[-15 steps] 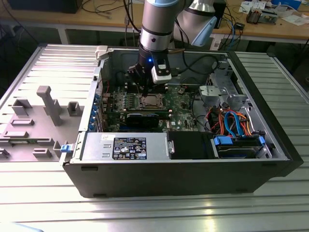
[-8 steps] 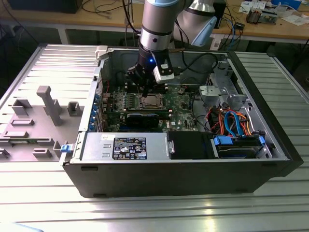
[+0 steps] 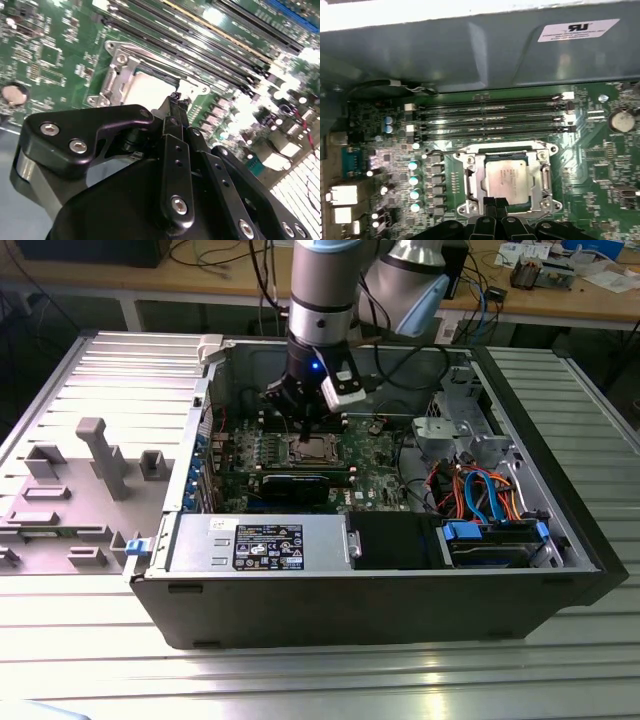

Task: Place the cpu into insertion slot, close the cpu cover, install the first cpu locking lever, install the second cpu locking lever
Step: 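Install the first cpu locking lever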

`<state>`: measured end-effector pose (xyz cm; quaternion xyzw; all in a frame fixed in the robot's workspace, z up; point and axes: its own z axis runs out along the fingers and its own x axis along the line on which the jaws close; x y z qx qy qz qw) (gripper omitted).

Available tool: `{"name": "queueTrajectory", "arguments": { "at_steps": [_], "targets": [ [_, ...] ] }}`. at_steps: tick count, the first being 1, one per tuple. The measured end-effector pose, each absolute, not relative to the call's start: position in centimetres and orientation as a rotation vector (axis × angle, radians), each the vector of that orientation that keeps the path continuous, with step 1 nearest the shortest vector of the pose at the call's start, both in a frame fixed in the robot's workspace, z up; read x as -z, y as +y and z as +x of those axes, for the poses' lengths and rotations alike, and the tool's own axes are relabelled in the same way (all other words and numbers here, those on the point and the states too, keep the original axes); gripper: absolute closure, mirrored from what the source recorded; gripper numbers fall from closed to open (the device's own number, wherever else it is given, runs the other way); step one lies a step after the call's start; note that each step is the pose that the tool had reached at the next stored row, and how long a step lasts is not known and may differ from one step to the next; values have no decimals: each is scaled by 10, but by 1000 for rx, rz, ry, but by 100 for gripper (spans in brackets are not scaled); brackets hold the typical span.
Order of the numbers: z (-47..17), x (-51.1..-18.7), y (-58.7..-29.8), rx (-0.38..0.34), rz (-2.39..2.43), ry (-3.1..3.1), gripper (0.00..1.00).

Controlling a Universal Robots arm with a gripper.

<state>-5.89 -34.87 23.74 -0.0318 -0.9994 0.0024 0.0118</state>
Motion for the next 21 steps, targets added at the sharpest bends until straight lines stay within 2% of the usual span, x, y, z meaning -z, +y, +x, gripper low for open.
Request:
{"name": "queueTrajectory", "arguments": {
  "at_steps": [9, 21],
  "targets": [
    [-64, -243, -347, -22, -100, -3148, 89],
    [-96, -244, -331, -22, -100, -3155, 89]
  ]
}}
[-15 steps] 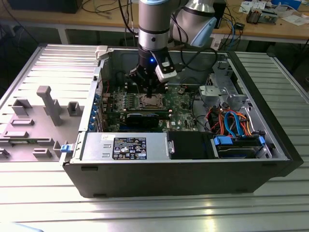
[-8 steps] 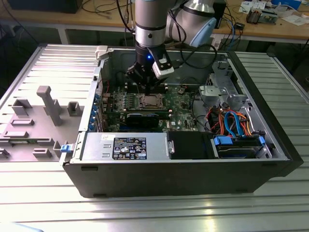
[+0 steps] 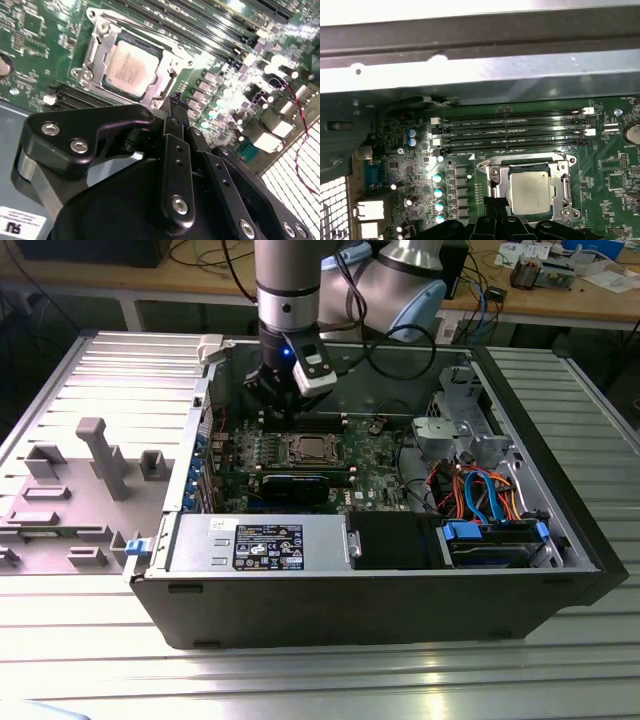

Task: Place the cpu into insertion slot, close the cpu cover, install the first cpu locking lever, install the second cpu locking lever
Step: 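Install the first cpu locking lever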

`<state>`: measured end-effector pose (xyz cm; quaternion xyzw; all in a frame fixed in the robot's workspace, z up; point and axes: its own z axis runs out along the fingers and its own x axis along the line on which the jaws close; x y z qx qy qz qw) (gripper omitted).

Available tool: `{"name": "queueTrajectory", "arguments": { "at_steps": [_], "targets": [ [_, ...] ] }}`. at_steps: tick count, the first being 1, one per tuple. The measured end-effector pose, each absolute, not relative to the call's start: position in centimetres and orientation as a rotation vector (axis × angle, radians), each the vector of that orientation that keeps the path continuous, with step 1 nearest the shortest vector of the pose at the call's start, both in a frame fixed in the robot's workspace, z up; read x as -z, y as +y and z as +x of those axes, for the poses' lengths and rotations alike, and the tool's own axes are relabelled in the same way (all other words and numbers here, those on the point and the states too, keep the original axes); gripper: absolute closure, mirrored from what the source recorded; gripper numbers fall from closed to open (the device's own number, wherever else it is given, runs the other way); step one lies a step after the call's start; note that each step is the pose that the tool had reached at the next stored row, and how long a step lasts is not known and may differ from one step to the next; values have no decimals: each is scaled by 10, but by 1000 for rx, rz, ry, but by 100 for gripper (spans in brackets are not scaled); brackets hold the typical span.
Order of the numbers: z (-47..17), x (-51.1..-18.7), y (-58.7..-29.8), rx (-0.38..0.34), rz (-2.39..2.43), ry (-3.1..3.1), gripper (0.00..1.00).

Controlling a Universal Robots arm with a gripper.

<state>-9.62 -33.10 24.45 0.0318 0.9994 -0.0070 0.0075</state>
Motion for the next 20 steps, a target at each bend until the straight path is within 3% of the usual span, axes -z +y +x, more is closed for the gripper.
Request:
{"name": "queueTrajectory", "arguments": {
  "at_steps": [20],
  "targets": [
    [-126, -260, -309, 21, 92, 3108, 89]
  ]
}}
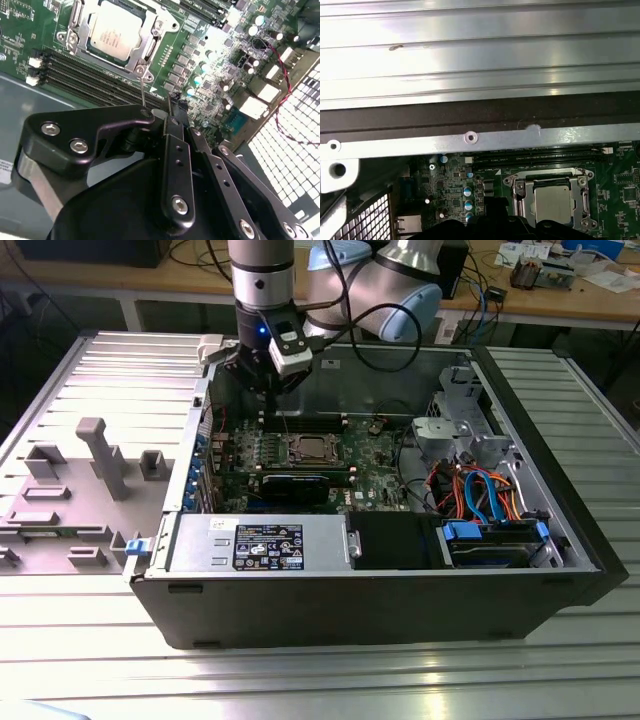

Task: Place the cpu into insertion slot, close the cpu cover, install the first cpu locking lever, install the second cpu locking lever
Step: 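Install the first cpu locking lever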

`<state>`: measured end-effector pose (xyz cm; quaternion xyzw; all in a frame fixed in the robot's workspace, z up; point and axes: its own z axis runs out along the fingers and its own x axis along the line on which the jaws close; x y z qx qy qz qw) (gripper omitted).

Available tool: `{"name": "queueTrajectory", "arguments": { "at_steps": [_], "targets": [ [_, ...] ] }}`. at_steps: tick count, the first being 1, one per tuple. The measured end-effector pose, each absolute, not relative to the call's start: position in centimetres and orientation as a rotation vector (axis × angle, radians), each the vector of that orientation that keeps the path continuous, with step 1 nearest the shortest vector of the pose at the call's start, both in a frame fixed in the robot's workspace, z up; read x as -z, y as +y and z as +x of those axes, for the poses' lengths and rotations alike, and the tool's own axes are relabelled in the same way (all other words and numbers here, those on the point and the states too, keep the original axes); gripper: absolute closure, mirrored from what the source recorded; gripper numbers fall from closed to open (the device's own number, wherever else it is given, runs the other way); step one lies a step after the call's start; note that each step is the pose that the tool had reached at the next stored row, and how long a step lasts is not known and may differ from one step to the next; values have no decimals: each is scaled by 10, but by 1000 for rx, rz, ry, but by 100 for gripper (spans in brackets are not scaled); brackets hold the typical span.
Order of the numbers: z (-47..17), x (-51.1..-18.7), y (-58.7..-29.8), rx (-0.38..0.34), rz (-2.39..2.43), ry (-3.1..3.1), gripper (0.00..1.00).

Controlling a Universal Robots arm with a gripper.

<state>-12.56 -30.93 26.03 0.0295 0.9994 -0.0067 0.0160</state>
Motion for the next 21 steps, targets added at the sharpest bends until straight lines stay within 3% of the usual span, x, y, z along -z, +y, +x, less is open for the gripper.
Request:
{"name": "queueTrajectory", "arguments": {
  "at_steps": [21],
  "targets": [
    [-101, -259, -305, -33, -26, 3134, 89]
  ]
}}
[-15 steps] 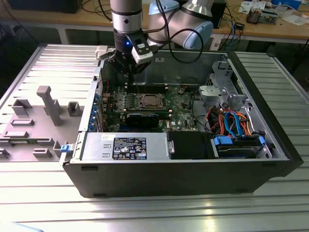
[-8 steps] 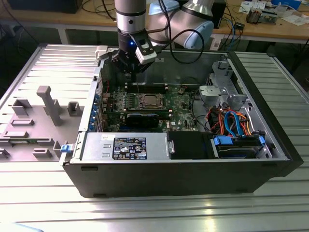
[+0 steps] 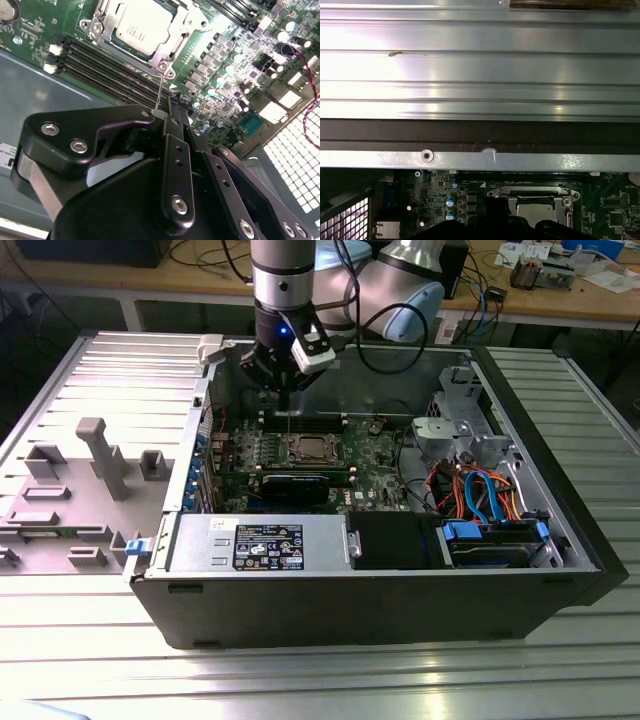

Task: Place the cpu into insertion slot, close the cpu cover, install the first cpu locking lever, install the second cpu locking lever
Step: 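Install the first cpu locking lever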

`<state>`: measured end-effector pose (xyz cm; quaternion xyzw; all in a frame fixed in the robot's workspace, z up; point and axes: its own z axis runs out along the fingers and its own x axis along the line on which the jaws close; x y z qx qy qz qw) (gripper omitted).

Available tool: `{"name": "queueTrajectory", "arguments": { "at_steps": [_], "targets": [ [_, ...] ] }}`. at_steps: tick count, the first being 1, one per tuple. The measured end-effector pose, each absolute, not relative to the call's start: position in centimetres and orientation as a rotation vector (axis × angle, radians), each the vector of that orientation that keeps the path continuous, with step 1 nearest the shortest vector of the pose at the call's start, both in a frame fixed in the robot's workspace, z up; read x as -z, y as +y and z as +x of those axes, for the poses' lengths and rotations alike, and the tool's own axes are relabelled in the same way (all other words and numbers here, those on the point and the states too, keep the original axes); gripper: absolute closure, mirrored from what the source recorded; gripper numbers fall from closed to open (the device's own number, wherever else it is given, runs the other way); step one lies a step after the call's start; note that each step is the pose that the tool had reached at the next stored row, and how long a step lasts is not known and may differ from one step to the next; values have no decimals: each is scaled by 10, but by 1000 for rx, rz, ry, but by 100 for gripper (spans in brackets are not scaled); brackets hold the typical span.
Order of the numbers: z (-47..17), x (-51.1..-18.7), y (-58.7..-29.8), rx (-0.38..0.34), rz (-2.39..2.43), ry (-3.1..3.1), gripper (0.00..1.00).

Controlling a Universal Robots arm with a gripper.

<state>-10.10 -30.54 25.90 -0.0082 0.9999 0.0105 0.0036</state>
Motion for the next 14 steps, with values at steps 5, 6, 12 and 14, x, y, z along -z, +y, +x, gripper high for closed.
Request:
{"name": "queueTrajectory", "arguments": {
  "at_steps": [5, 6, 12, 14],
  "targets": [
    [-97, -258, -305, -33, -26, 3137, 89],
    [-96, -258, -305, -33, -26, 3138, 89],
    [-95, -256, -305, -33, -26, 3139, 89],
    [-95, -252, -305, -33, -26, 3139, 89]
  ]
}}
